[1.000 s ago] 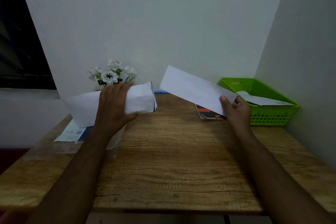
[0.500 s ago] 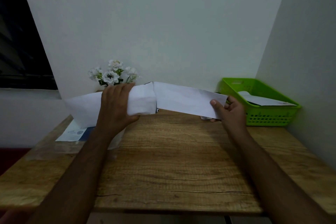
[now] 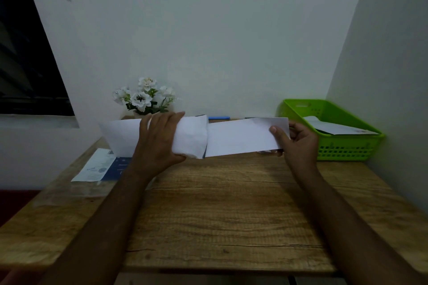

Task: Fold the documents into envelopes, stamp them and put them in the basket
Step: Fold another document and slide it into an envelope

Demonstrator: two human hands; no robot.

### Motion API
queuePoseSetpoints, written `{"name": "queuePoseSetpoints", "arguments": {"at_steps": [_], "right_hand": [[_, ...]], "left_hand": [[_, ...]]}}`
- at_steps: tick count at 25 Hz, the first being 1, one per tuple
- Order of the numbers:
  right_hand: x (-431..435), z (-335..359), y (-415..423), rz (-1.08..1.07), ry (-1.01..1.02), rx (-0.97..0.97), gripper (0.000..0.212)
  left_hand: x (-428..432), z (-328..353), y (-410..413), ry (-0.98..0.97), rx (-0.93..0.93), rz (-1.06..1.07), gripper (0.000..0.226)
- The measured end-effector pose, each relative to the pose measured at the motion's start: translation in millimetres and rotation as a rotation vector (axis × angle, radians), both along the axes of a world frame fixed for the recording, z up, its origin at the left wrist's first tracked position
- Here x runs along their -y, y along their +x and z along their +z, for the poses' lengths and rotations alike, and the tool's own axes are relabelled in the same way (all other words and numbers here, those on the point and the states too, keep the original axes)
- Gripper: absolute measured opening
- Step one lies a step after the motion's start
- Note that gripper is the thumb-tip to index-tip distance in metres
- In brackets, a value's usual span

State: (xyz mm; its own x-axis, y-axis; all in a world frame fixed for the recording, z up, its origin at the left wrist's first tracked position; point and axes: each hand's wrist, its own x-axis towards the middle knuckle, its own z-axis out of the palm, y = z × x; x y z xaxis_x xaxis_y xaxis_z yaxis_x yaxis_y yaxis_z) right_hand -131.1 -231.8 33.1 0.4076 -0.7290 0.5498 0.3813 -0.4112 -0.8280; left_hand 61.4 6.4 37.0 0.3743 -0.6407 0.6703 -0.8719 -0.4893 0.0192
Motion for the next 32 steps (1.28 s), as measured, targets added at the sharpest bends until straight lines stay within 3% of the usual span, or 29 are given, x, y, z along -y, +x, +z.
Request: {"name": "queuePoseSetpoints", "arguments": {"at_steps": [4,10,16,19,23,27,32], "right_hand": [[-0.5,0.0,0.2,-0.026,0.005,0.041,0.021],[-8.3,-5.9,5.9,0.095,-0.058,-0.093,0.010],[-11.7,-6.1,4.4,0.332,-0.050,-0.229,0.033],[-12.6,-4.6,4.5,0.376,0.015,-0.244,0.037],[-9.8,-2.3,5.5,0.287,0.118,-0.183,0.023],[-4.1,-0.8,3.4,0.232,0.342,-0.123,0.019],[-11.2,-2.0,2.1,0.321,0.335,-0.208,0.022]], "left_hand": [[1.7,-3.7,0.6,0.026,0.024,-0.003,0.097],[13.0,-7.1,-11.4,0.073,0.038,-0.063,0.096],[11.1,-6.5,-10.5,0.046,0.045,-0.044,0.094],[11.9,-6.5,-11.9,0.051,0.052,-0.034,0.094],[12.1,-4.4,-15.7,0.021,0.056,-0.017,0.096],[13.8,-2.1,-20.6,0.024,0.080,0.002,0.099],[21.8,-2.7,-28.7,0.078,0.115,0.019,0.101]]}}
